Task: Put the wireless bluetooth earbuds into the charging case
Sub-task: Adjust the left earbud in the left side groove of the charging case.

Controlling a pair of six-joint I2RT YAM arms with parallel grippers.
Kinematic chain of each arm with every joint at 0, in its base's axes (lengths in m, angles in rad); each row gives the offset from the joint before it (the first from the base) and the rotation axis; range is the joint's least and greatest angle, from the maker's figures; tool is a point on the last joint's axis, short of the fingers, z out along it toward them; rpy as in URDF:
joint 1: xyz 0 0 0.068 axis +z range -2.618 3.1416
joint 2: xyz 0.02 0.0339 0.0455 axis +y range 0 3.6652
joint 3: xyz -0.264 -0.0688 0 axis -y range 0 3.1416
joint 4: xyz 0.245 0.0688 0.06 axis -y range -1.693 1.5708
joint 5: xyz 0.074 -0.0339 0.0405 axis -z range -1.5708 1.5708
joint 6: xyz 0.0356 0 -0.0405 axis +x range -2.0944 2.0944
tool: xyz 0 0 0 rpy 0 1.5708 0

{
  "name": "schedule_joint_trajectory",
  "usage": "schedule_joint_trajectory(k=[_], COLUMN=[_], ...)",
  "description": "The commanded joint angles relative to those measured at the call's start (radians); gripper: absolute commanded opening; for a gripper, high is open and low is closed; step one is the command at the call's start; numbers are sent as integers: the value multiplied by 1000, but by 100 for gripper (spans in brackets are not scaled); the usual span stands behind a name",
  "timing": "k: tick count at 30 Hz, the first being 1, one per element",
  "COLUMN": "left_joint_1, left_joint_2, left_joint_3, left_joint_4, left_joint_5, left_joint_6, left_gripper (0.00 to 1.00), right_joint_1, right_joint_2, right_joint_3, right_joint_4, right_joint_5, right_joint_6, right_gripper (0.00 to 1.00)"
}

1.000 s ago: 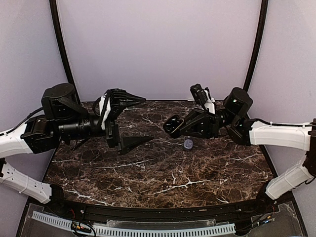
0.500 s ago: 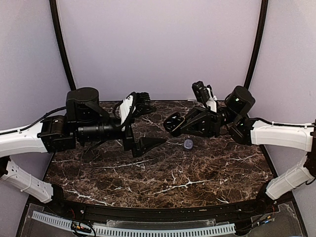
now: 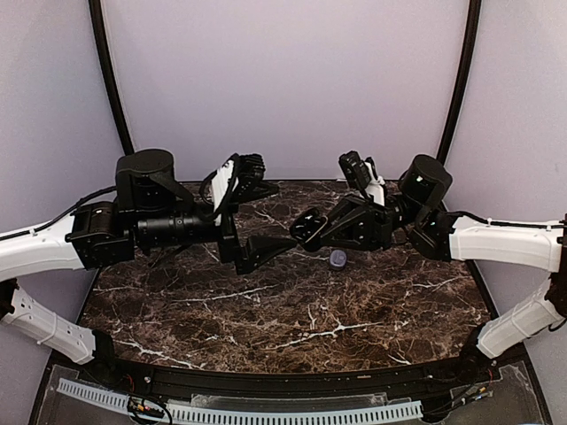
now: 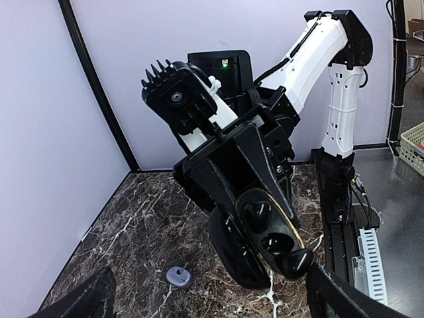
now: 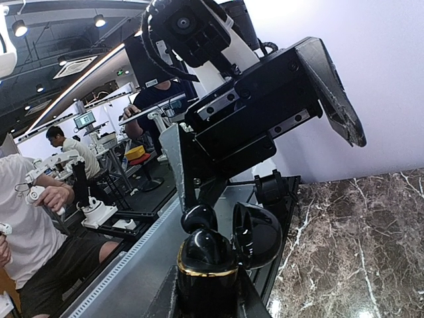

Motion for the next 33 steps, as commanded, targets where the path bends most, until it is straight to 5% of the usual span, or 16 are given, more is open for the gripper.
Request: schedule_joint_trajectory(k=[1, 10, 20, 33], left_joint_1=[10, 20, 20, 20], left_joint_2=[-2, 24, 23, 33], left_joint_3=[43, 66, 68, 100], left_joint_4=[2, -13, -30, -17], left_joint_5=[28, 27, 29, 46], left_joint_6=[-16, -8, 64, 55], left_gripper=[99, 99, 99, 94], right_joint_1=[9, 16, 17, 32], right_joint_2=[-12, -15, 40, 37], right_joint_3=[38, 36, 3, 1], right_joint_4=[-8, 10, 342, 246], right_joint_5=[-6, -20, -61, -68], right_joint_6=[-28, -14, 254, 177], right_gripper=[0, 0, 0, 0])
